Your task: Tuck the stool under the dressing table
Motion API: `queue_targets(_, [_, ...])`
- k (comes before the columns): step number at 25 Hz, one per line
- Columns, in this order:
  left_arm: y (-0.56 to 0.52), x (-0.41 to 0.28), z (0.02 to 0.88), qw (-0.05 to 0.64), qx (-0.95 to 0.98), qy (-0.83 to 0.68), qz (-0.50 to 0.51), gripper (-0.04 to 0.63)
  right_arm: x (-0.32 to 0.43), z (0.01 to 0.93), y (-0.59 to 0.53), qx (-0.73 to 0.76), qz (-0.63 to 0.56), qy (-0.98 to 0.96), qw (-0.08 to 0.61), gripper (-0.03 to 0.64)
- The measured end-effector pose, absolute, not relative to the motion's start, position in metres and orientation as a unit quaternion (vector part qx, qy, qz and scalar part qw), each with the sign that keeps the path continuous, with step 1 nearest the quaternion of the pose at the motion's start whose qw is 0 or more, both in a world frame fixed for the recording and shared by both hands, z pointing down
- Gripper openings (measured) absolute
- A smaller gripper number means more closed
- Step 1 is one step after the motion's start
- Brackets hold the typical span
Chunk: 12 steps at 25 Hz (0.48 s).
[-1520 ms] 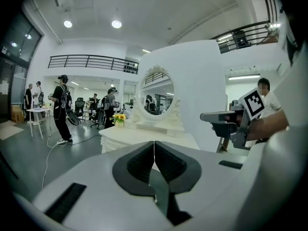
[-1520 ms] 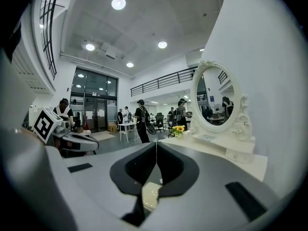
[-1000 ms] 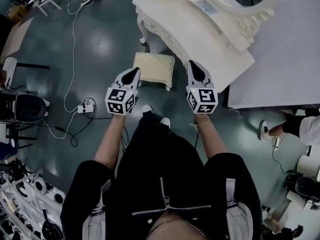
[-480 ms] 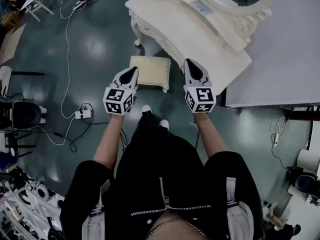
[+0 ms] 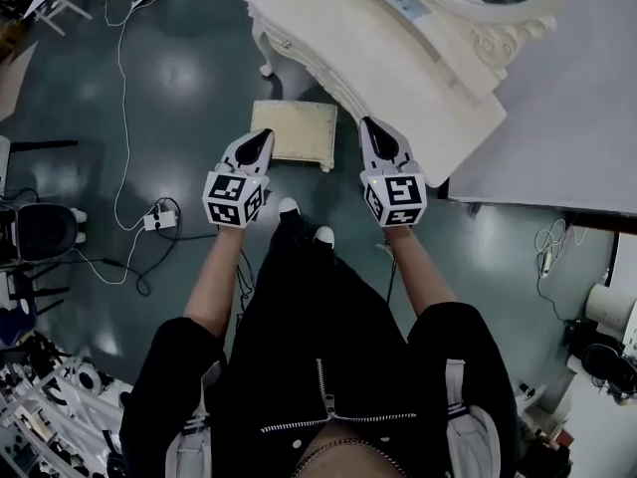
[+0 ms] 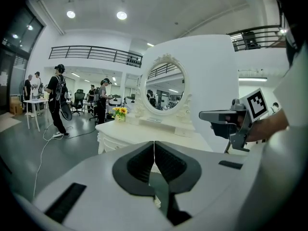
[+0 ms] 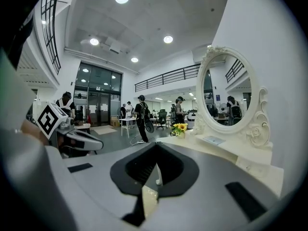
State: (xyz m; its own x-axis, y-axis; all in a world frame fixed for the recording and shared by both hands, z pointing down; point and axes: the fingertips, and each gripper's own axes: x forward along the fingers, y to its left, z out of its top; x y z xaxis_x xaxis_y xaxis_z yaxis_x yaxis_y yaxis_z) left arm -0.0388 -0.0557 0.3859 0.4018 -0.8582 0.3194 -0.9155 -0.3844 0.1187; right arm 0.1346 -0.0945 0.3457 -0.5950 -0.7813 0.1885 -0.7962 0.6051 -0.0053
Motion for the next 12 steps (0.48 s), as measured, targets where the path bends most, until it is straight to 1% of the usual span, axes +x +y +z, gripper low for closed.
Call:
queue_targets(8, [-0.068,-0.044,0.443,0.186,0.822,-0.526,0.113,0.021,0.123,0.400,-0.106,0.442,0.087,-0.885,0.113,-0.002])
queue_targets(12, [-0.076,-0.038,0.455,0.210,0.832,-0.506,0.086,0.021,0.119,0.414,-0.117,0.436,0.100,-0.886,0.123,-0.002])
